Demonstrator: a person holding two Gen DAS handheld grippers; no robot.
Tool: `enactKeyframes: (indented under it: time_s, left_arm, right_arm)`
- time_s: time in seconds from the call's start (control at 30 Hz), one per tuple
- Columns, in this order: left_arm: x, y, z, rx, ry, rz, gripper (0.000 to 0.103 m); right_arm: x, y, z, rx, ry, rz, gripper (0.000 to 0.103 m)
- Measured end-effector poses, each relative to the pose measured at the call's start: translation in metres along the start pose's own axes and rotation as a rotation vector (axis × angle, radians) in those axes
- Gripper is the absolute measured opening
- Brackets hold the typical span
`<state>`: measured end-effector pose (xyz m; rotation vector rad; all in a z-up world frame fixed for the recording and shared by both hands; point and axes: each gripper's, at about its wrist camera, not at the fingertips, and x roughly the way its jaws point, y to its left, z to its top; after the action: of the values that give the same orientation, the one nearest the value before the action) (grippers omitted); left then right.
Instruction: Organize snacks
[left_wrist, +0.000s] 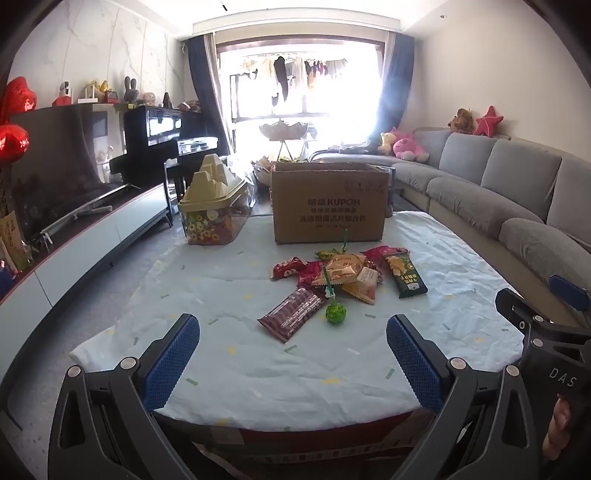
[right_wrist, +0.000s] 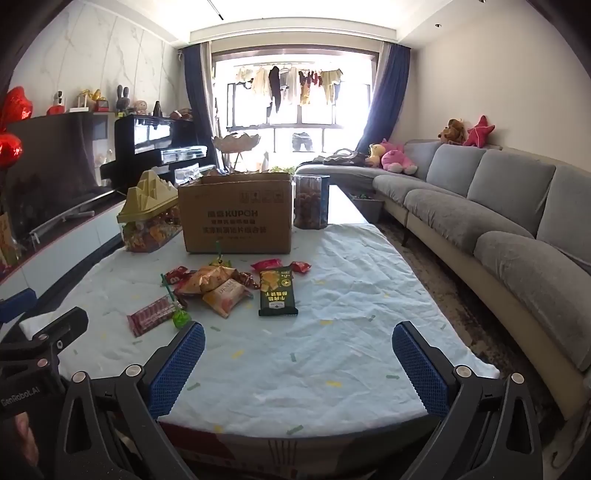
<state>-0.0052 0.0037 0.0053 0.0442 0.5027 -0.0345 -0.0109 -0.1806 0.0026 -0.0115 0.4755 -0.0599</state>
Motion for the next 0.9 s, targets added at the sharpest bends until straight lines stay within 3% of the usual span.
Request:
enactKeyframes:
  time_s: [0.9]
  left_arm:
    - [0.0001, -0.0004, 0.0000, 0.002, -0.001, -0.001, 0.103]
  right_arm:
    - [-0.0010, 0.0046, -0.0011, 0.001, 0.001, 0.003, 0.103]
